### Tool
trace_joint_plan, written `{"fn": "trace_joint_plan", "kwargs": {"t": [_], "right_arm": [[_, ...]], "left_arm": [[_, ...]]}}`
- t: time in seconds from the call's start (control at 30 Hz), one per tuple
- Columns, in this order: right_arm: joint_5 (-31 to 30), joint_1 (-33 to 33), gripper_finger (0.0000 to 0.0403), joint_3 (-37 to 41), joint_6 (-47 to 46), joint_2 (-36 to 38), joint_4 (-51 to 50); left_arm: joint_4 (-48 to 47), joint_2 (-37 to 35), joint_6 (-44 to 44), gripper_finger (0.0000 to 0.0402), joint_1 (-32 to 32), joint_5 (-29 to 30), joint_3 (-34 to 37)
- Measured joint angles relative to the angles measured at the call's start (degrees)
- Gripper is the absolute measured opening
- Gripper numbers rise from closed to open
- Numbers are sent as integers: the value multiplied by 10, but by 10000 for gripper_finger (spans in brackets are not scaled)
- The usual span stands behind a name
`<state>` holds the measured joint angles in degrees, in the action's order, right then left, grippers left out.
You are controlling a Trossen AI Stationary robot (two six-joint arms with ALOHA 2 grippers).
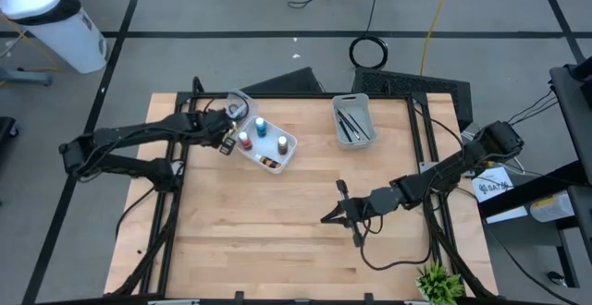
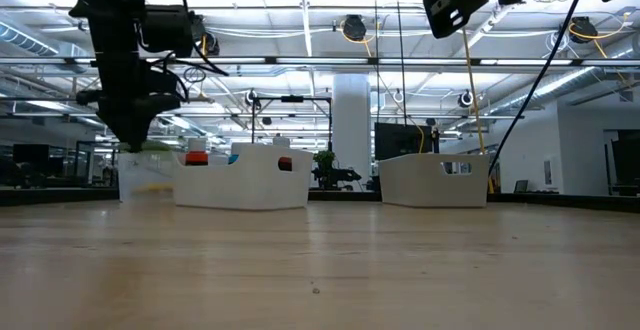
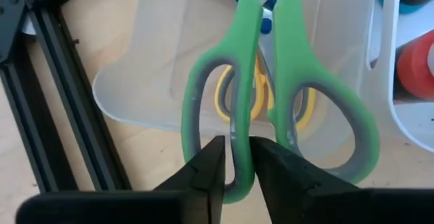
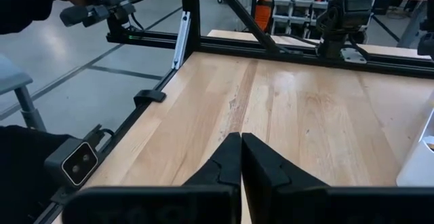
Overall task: Pick & Place Paint Supplies
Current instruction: Put the green scissors into the transparent bin, then return to Home Position
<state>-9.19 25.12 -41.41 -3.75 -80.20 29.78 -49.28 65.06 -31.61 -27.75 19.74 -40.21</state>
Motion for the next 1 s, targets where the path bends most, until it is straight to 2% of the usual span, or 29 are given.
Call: {"fn": "trace_joint_plan", "kwargs": {"t": [0.23,0.33,0.67,0.9,1.0], "right_arm": [[0,0,0,0,1,0,0],[0,0,0,0,1,0,0],[0,0,0,0,0,0,0],[2,0,0,0,0,0,0],[2,0,0,0,0,0,0]], "left_arm": [[-1,0,-4,31,-27,-19,-6],[-3,1,-7,31,-39,-10,-16],[3,1,31,171,-75,-3,-73],[36,1,61,211,-77,-8,-80],[-11,-6,88,217,-74,-60,-100]]}}
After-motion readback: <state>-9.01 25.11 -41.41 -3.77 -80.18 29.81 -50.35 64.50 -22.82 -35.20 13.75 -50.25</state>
